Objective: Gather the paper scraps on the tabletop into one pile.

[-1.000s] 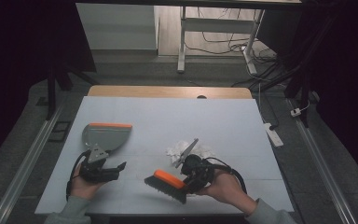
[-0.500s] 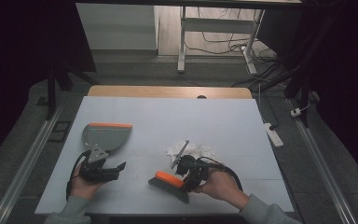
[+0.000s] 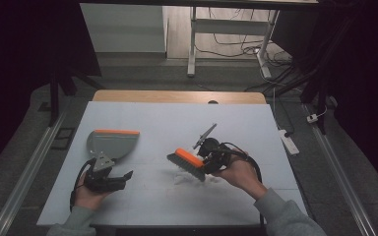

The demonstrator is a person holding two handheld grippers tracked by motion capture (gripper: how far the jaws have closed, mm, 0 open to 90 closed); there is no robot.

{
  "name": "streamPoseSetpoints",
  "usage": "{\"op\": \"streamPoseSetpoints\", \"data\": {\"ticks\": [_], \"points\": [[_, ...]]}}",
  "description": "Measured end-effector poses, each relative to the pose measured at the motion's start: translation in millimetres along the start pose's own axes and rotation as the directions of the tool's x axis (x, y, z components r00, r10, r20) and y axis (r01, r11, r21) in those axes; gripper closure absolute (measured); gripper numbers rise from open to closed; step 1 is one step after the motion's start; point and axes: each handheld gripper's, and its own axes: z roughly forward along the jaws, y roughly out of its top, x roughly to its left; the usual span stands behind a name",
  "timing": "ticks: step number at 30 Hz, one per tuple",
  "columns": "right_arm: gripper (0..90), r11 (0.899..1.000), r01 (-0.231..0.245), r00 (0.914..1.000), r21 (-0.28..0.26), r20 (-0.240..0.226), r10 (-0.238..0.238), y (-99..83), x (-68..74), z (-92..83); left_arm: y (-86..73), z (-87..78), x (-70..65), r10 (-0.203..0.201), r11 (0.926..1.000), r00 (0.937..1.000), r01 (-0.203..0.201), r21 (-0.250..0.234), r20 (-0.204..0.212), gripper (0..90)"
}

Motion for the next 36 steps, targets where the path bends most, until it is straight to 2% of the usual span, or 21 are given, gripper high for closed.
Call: {"op": "streamPoseSetpoints", "data": {"ticks": [4, 8, 10, 12, 15, 16, 18, 20, 22, 24, 26, 28, 30, 33, 36], "points": [[70.8, 0.996, -0.05, 0.9979, -0.072, 0.038, 0.052, -10.0, -4.9, -26.5, 0.5, -0.7, -1.4, 0.007, 1.0, 1.0, -0.007, -0.001, -0.001, 24.1], [70.8, 0.984, -0.144, 0.9852, -0.106, 0.079, 0.152, -31.4, -18.4, -44.8, 0.9, -0.5, -2.4, 0.008, 1.0, 1.0, -0.008, -0.002, 0.0, 24.1], [70.8, 0.974, -0.202, 0.9718, -0.103, 0.103, 0.212, -45.5, -27.8, -48.8, 1.1, -0.2, -2.8, 0.01, 1.0, 1.0, -0.01, 0.0, -0.002, 24.1], [70.8, 0.961, -0.263, 0.9528, -0.082, 0.135, 0.272, -60.4, -39.1, -48.7, 1.1, 0.1, -2.8, 0.011, 0.9999, 0.9999, -0.011, 0.001, 0.0, 24.1], [70.8, 0.941, -0.336, 0.9249, -0.049, 0.172, 0.339, -80.9, -57.0, -39.1, 1.3, 0.7, -3.0, 0.013, 0.9999, 0.9999, -0.013, 0.003, 0.0, 24.1], [70.8, 0.936, -0.352, 0.9176, -0.035, 0.185, 0.352, -85.6, -61.7, -34.0, 1.2, 0.9, -3.2, 0.013, 0.9999, 0.9999, -0.013, 0.002, 0.0, 24.1], [70.8, 0.93, -0.368, 0.9116, -0.015, 0.191, 0.364, -91.3, -68.4, -23.5, 1.2, 1.2, -3.4, 0.013, 0.9999, 0.9999, -0.013, 0.003, -0.001, 24.1], [70.8, 0.928, -0.372, 0.9118, -0.015, 0.181, 0.369, -91.4, -70.5, -15.0, 1.1, 1.3, -3.2, 0.012, 0.9999, 0.9999, -0.012, 0.005, -0.001, 24.1], [70.8, 0.929, -0.368, 0.9177, -0.033, 0.146, 0.369, -85.6, -68.8, -11.3, 0.9, 1.7, -3.0, 0.01, 0.9999, 0.9999, -0.01, 0.007, -0.002, 24.1], [70.8, 0.938, -0.345, 0.9282, -0.043, 0.133, 0.348, -77.0, -64.4, -6.2, 0.9, 2.0, -3.3, 0.012, 0.9999, 0.9999, -0.012, 0.009, -0.001, 24.1], [70.8, 0.945, -0.323, 0.94, -0.053, 0.098, 0.327, -67.5, -58.8, -1.9, 0.8, 1.8, -3.7, 0.013, 0.9999, 0.9999, -0.013, 0.008, 0.0, 24.1], [70.8, 0.952, -0.297, 0.9465, -0.074, 0.109, 0.304, -58.7, -52.9, -1.1, 0.5, 1.5, -3.7, 0.013, 0.9999, 0.9999, -0.013, 0.007, -0.001, 24.1], [70.8, 0.956, -0.274, 0.9502, -0.106, 0.123, 0.286, -53.4, -50.3, -5.5, 0.4, 1.2, -3.5, 0.012, 0.9999, 0.9999, -0.012, 0.006, 0.0, 24.1], [70.8, 0.95, -0.267, 0.9509, -0.162, 0.115, 0.287, -52.5, -48.6, -20.3, 0.3, 1.4, -2.9, 0.011, 0.9999, 0.9999, -0.011, 0.008, -0.001, 24.1], [70.8, 0.947, -0.249, 0.9566, -0.202, 0.102, 0.273, -55.2, -45.3, -38.7, 0.4, 2.1, -2.8, 0.011, 0.9999, 0.9999, -0.011, 0.008, 0.001, 24.1]]}}
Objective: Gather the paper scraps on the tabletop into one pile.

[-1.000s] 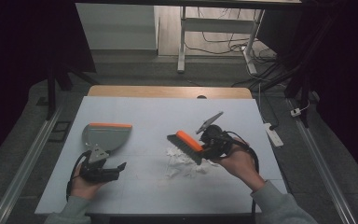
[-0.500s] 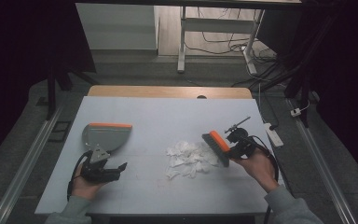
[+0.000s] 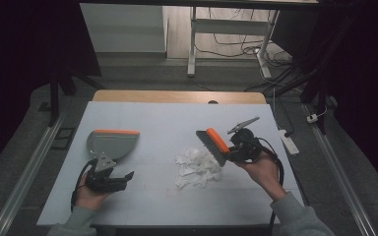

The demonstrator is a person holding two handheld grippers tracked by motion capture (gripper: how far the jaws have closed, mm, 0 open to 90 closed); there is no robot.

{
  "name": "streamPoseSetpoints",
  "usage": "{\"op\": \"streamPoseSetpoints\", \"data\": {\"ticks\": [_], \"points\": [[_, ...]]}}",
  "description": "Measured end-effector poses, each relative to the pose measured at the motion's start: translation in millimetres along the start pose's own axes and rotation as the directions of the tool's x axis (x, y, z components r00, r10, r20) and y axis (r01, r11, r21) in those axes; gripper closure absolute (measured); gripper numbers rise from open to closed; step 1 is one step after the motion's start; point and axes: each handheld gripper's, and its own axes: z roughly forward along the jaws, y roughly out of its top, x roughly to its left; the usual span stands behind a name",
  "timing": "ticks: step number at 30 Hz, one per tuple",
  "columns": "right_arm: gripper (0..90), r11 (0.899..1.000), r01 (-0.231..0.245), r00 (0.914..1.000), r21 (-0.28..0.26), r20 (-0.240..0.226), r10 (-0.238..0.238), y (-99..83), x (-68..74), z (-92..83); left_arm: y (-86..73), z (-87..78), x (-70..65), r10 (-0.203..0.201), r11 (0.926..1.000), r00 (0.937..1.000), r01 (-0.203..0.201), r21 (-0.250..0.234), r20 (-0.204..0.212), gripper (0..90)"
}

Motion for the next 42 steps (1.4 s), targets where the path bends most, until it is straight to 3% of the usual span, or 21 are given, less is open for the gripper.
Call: {"op": "streamPoseSetpoints", "data": {"ticks": [5, 8, 11, 15, 18, 23, 25, 26, 27, 29, 33, 35, 37, 40, 42], "points": [[70.8, 0.997, 0.076, 0.9953, -0.022, -0.059, -0.077, 1.6, 13.5, -18.3, 0.6, -0.2, -1.3, 0.003, 1.0, 1.0, -0.003, 0.001, -0.001, 24.1], [70.8, 0.995, 0.103, 0.9859, -0.007, -0.132, -0.103, 4.3, 29.0, -13.1, 0.7, -0.4, -1.8, 0.003, 1.0, 1.0, -0.003, 0.001, -0.003, 24.1], [70.7, 0.987, 0.154, 0.9699, 0.032, -0.195, -0.145, 7.8, 46.9, 2.5, 0.5, -0.8, -1.7, 0.003, 1.0, 1.0, -0.003, 0.0, -0.004, 24.1], [70.8, 0.955, 0.275, 0.9271, 0.112, -0.294, -0.232, 12.7, 71.6, 30.2, 0.3, -0.5, -1.1, 0.002, 1.0, 1.0, -0.002, -0.001, -0.002, 24.1], [70.8, 0.934, 0.316, 0.9129, 0.167, -0.322, -0.252, 17.8, 87.2, 49.5, 0.3, -0.4, -1.3, 0.003, 1.0, 1.0, -0.003, -0.002, -0.001, 24.1], [70.8, 0.912, 0.352, 0.9033, 0.209, -0.331, -0.272, 28.2, 94.1, 75.5, 0.1, -0.6, -1.0, 0.004, 1.0, 1.0, -0.004, -0.001, -0.002, 24.1], [70.8, 0.905, 0.354, 0.9072, 0.236, -0.322, -0.271, 34.4, 93.7, 79.1, -0.1, -0.6, -0.8, 0.002, 1.0, 1.0, -0.002, -0.001, -0.001, 24.1], [70.8, 0.896, 0.363, 0.909, 0.257, -0.309, -0.279, 37.0, 91.5, 80.5, -0.1, -0.7, -0.6, 0.002, 1.0, 1.0, -0.002, -0.002, -0.002, 24.1], [70.8, 0.897, 0.347, 0.9173, 0.274, -0.298, -0.264, 38.8, 87.3, 81.8, -0.1, -1.0, -0.5, 0.001, 1.0, 1.0, -0.001, -0.002, -0.002, 24.1], [70.8, 0.914, 0.277, 0.9422, 0.296, -0.271, -0.197, 40.4, 76.0, 82.1, -0.1, -1.1, -0.3, 0.001, 1.0, 1.0, -0.001, -0.004, -0.001, 24.0], [70.8, 0.933, 0.211, 0.9678, 0.292, -0.197, -0.157, 36.5, 50.9, 75.9, -0.1, -0.1, -0.6, 0.003, 1.0, 1.0, -0.003, 0.0, 0.0, 24.1], [70.8, 0.938, 0.202, 0.9723, 0.282, -0.173, -0.158, 33.6, 43.7, 70.8, 0.0, 0.3, -0.7, 0.003, 1.0, 1.0, -0.003, 0.001, 0.0, 24.1], [70.8, 0.947, 0.194, 0.9719, 0.258, -0.182, -0.149, 31.9, 40.0, 63.5, 0.1, 0.6, -0.9, 0.004, 1.0, 1.0, -0.004, 0.004, -0.002, 24.1], [70.8, 0.966, 0.188, 0.9703, 0.178, -0.186, -0.154, 33.3, 39.3, 47.5, 0.2, 1.0, -1.3, 0.003, 1.0, 1.0, -0.003, 0.004, -0.002, 24.1], [70.8, 0.972, 0.19, 0.9704, 0.137, -0.176, -0.165, 35.5, 38.3, 36.5, 0.3, 0.9, -1.8, 0.006, 1.0, 1.0, -0.006, 0.004, -0.003, 24.1]]}}
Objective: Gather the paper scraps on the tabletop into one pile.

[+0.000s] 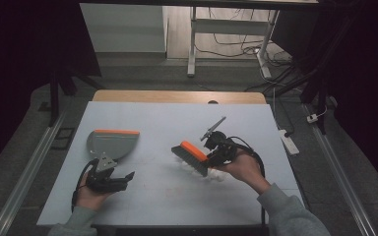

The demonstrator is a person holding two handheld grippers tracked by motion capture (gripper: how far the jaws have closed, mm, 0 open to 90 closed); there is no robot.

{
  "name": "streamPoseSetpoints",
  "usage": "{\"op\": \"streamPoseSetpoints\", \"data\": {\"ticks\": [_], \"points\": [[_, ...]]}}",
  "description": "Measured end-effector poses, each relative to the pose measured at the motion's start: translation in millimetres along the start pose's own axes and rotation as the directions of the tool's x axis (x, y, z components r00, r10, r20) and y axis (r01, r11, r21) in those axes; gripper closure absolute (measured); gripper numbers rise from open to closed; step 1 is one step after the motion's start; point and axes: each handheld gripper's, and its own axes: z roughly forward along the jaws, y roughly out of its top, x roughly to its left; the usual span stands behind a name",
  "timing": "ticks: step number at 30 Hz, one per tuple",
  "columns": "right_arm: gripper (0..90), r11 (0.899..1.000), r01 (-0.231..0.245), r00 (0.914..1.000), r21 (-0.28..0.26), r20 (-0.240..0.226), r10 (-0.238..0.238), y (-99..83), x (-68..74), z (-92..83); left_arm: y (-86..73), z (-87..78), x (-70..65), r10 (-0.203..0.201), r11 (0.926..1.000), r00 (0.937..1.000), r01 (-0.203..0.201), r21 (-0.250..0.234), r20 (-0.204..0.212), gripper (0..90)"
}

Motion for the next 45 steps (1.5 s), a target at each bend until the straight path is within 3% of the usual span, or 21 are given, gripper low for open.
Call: {"op": "streamPoseSetpoints", "data": {"ticks": [4, 11, 16, 21, 24, 30, 45], "points": [[70.8, 0.998, -0.012, 0.9999, -0.058, 0.003, 0.012, -2.4, -1.6, -17.5, -0.2, -0.3, 0.3, -0.002, 1.0, 1.0, 0.002, -0.001, 0.001, 24.1], [70.8, 0.991, -0.049, 0.998, -0.125, 0.032, 0.054, -12.5, -11.3, -33.0, -0.3, -0.6, 0.4, -0.002, 1.0, 1.0, 0.002, -0.002, 0.0, 24.1], [70.8, 0.974, -0.086, 0.9944, -0.208, 0.043, 0.096, -27.3, -19.9, -45.1, -0.4, -0.4, 0.5, -0.001, 1.0, 1.0, 0.001, 0.0, 0.0, 24.1], [70.8, 0.964, -0.125, 0.9878, -0.235, 0.062, 0.143, -43.8, -29.5, -54.7, -0.1, -0.4, 0.2, 0.002, 1.0, 1.0, -0.002, -0.001, -0.001, 24.1], [70.8, 0.96, -0.142, 0.9836, -0.242, 0.074, 0.164, -54.4, -34.3, -55.2, -0.1, -1.0, -0.3, -0.001, 1.0, 1.0, 0.001, -0.003, -0.001, 24.1], [70.8, 0.941, -0.19, 0.9695, -0.279, 0.098, 0.225, -79.9, -41.3, -49.5, 0.1, -0.9, -0.3, 0.001, 1.0, 1.0, -0.001, -0.004, 0.0, 24.1], [70.8, 0.898, -0.232, 0.9425, -0.374, 0.142, 0.303, -159.2, -44.5, -39.1, 2.9, -0.9, -3.8, 0.017, 0.9998, 0.9999, -0.017, -0.013, 0.0, 24.0]]}}
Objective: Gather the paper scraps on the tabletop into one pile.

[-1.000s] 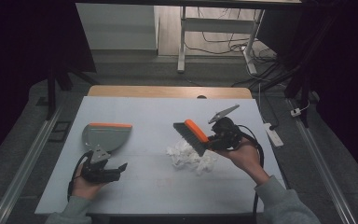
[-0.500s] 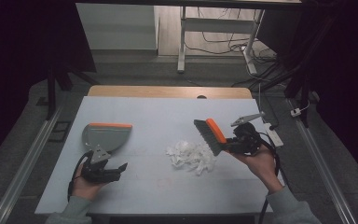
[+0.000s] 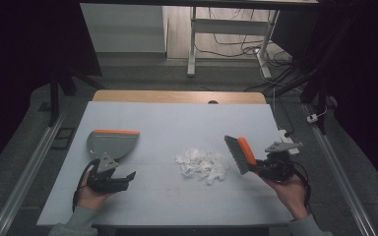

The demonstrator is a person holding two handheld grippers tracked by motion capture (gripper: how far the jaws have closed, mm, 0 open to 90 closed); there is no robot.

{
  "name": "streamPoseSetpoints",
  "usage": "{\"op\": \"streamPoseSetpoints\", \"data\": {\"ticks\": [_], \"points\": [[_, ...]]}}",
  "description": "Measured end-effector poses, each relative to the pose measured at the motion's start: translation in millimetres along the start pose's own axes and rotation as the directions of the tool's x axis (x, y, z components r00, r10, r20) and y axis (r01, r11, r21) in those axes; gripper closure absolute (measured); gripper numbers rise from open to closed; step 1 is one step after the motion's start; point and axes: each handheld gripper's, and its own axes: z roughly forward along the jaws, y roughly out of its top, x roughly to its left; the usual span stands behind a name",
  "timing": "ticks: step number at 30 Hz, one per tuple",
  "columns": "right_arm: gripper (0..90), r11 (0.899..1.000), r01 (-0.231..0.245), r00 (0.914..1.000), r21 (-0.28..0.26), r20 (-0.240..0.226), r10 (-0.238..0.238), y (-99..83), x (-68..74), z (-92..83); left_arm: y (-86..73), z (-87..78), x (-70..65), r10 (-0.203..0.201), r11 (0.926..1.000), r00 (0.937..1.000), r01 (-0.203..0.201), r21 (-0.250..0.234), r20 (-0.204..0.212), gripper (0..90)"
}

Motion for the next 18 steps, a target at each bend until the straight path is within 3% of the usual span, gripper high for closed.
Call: {"op": "streamPoseSetpoints", "data": {"ticks": [10, 18], "points": [[70.8, 0.997, -0.015, 0.9992, -0.075, 0.037, 0.018, -26.3, -9.2, -11.7, 0.5, 0.2, -1.9, 0.009, 1.0, 0.9999, -0.009, -0.002, 0.005, 24.1], [70.8, 0.996, -0.005, 0.9988, -0.086, 0.047, 0.009, -37.8, -13.4, -9.2, 0.5, -0.2, -3.8, 0.013, 0.9999, 0.9999, -0.013, -0.003, 0.006, 24.1]]}}
